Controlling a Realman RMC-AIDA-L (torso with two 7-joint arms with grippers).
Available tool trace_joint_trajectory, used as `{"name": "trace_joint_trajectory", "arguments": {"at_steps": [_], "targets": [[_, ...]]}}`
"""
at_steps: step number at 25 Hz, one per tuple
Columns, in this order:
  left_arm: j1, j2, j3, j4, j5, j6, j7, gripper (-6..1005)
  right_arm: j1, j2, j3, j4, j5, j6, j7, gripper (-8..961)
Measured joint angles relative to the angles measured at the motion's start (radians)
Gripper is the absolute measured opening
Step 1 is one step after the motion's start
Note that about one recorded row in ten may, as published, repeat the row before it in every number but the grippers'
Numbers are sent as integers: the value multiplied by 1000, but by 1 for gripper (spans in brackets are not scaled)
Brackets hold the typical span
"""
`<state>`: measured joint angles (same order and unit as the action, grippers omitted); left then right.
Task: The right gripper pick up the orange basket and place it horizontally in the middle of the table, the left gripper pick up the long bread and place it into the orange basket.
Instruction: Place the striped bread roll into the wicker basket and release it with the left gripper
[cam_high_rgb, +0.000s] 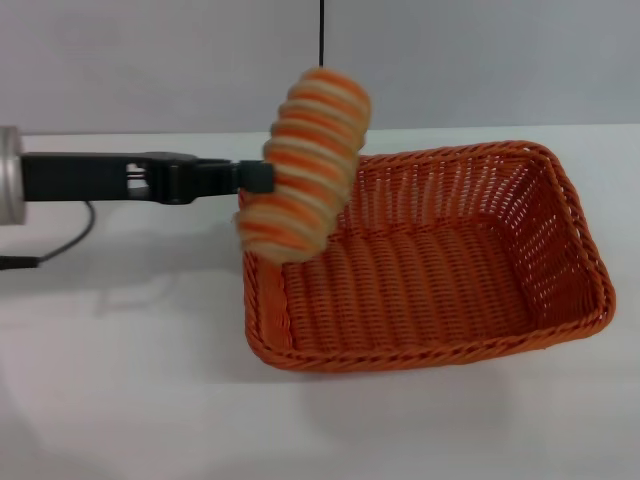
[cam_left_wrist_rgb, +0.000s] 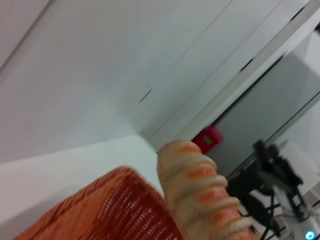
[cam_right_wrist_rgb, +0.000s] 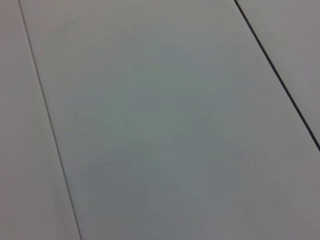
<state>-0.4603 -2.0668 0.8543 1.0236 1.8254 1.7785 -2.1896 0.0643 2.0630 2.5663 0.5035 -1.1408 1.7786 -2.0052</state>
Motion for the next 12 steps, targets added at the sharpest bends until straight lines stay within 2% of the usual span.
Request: {"name": "trace_joint_trajectory", "arguments": {"at_steps": [1, 3, 9, 12], "targets": [[11, 1, 54, -6, -42, -43, 20, 103, 0, 0, 0, -4, 1, -1, 0, 405], [16, 0, 95, -8, -65, -80, 37, 101, 1, 0, 0, -15, 3, -3, -5, 405], [29, -2, 311, -47, -150, -234, 106, 95, 3, 0, 0, -16, 4, -2, -6, 405], [34, -1, 354, -66, -159, -281, 150, 94, 3, 0, 0, -19, 3, -2, -6, 405]]}}
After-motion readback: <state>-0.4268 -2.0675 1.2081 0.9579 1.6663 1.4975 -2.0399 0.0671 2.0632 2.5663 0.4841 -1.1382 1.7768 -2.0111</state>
